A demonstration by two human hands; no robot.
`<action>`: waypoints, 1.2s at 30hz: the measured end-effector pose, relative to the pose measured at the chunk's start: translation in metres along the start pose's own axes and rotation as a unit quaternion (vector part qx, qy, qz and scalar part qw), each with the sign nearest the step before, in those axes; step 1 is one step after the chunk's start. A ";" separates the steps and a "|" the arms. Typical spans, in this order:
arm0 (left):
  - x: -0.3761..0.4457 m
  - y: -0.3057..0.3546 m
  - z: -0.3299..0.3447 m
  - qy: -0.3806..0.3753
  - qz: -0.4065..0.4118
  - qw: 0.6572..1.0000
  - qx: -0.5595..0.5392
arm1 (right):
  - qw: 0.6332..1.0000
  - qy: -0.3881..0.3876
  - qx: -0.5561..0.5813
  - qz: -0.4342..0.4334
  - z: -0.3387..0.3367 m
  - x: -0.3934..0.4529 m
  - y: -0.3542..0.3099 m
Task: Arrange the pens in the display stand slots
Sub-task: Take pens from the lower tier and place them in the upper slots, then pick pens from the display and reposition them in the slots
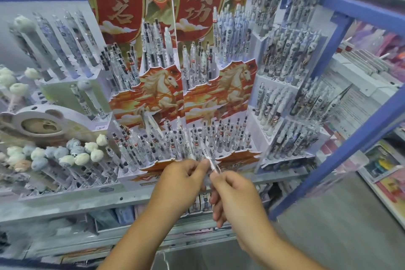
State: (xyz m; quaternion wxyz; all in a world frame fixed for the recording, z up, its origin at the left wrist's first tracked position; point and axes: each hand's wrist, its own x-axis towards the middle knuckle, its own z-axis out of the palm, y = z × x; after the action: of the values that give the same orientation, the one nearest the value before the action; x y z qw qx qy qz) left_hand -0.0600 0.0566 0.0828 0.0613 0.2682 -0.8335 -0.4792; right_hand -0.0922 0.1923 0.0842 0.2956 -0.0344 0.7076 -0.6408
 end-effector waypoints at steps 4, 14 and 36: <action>-0.004 0.015 0.008 -0.031 -0.048 0.990 -0.131 | 0.997 0.021 -0.052 -0.051 0.001 -0.012 0.006; -0.020 0.040 -0.014 -0.118 0.039 0.978 -0.166 | 0.969 -0.024 -0.144 -0.200 -0.052 -0.017 -0.042; -0.006 0.102 0.019 -0.249 -0.075 0.830 -0.493 | 0.941 0.036 -0.072 -0.329 -0.107 -0.021 -0.100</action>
State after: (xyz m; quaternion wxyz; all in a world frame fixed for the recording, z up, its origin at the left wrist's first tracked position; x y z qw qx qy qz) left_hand -0.1016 0.1153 0.1586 -0.0602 0.1354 -0.4506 -0.8804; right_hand -0.1571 0.2788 0.1849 0.0398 -0.2631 0.7112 -0.6507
